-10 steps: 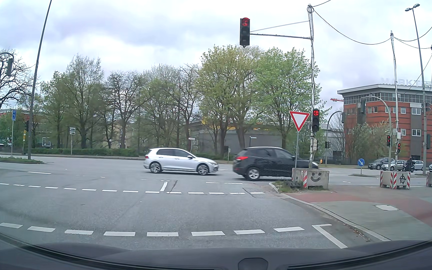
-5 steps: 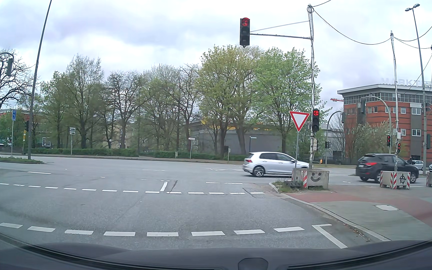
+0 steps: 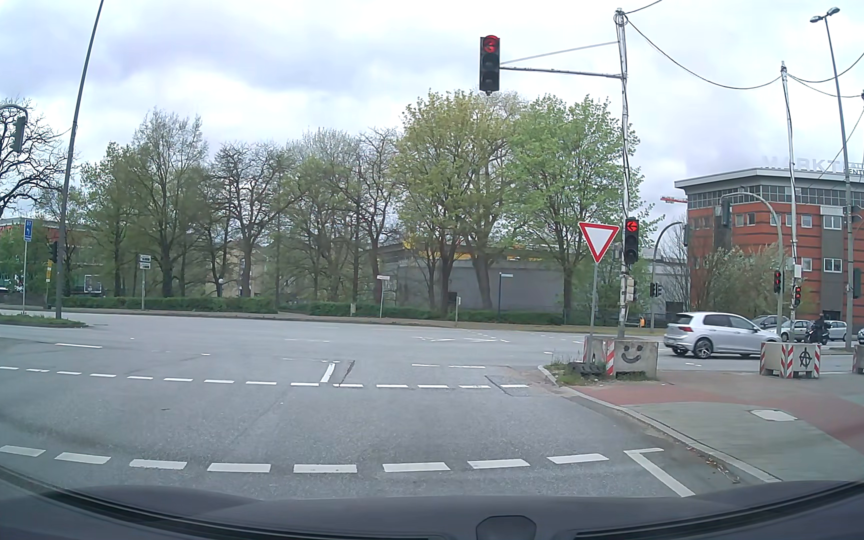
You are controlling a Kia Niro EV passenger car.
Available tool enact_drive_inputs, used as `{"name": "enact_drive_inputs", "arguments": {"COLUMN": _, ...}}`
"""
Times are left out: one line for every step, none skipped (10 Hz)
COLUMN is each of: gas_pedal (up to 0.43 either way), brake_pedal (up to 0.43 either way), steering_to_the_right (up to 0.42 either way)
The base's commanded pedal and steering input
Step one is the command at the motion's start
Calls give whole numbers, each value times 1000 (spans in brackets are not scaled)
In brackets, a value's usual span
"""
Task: Follow the waypoints while adhering to traffic rules and regulations
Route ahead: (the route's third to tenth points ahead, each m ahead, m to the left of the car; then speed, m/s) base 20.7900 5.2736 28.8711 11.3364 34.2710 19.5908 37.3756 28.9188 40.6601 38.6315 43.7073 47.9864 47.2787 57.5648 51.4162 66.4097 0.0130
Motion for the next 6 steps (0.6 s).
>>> {"name": "enact_drive_inputs", "arguments": {"gas_pedal": 0, "brake_pedal": 238, "steering_to_the_right": -9}}
{"name": "enact_drive_inputs", "arguments": {"gas_pedal": 0, "brake_pedal": 238, "steering_to_the_right": -9}}
{"name": "enact_drive_inputs", "arguments": {"gas_pedal": 0, "brake_pedal": 238, "steering_to_the_right": -9}}
{"name": "enact_drive_inputs", "arguments": {"gas_pedal": 0, "brake_pedal": 238, "steering_to_the_right": -8}}
{"name": "enact_drive_inputs", "arguments": {"gas_pedal": 0, "brake_pedal": 238, "steering_to_the_right": -9}}
{"name": "enact_drive_inputs", "arguments": {"gas_pedal": 0, "brake_pedal": 238, "steering_to_the_right": -9}}
